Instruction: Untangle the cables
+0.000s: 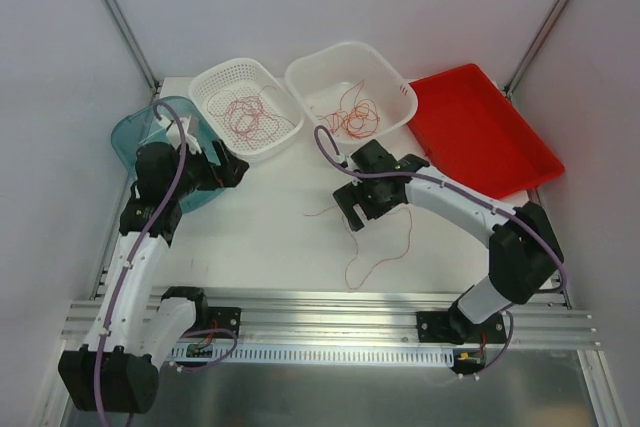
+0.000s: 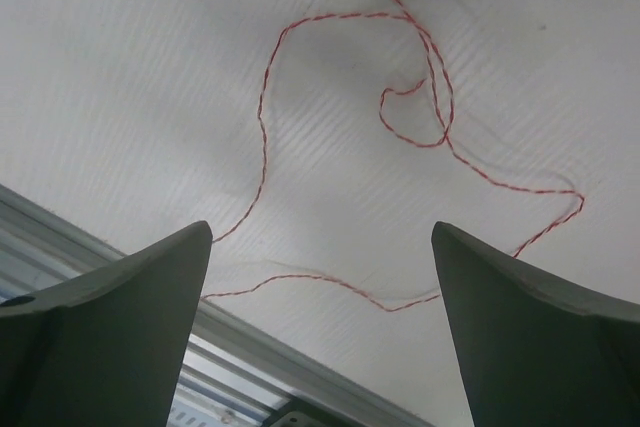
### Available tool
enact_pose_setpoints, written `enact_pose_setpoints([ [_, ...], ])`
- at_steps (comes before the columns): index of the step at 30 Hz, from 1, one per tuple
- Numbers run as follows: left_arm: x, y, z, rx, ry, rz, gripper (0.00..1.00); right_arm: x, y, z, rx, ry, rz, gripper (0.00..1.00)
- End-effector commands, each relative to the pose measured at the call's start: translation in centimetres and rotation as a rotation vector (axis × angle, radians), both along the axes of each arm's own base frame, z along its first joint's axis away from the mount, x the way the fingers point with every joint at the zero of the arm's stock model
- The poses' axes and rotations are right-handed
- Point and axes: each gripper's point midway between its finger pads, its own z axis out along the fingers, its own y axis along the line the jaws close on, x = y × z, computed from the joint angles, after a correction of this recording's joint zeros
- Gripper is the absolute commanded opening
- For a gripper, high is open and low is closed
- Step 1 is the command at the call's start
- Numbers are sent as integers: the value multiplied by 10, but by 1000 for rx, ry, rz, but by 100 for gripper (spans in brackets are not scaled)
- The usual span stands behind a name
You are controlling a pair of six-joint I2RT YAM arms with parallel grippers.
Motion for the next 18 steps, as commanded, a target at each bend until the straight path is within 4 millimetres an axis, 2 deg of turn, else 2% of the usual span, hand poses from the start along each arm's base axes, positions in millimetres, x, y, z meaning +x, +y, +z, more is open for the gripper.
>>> enact_pose_setpoints([
  [1,-26,-7,-15,24,-16,-67,99,19,7,-3,-58,-50,119,97],
  [2,-33,-8,-27,19,10,-71,99,23,9,-4,-70,-54,132,97],
  [4,-38,-12,-36,13,27,-91,99,27,10,-20,-106,-28,161,97],
  [9,-45,-15,-61,49,69,-105,99,39,20,-40,-122,-16,183,97],
  [12,-45,-14,-62,51,76,-98,99,51,15,-51,-192,-38,161,97],
  [18,-46,-16,-66,45,94,-107,99,53,17,-71,-213,-4,151,97],
])
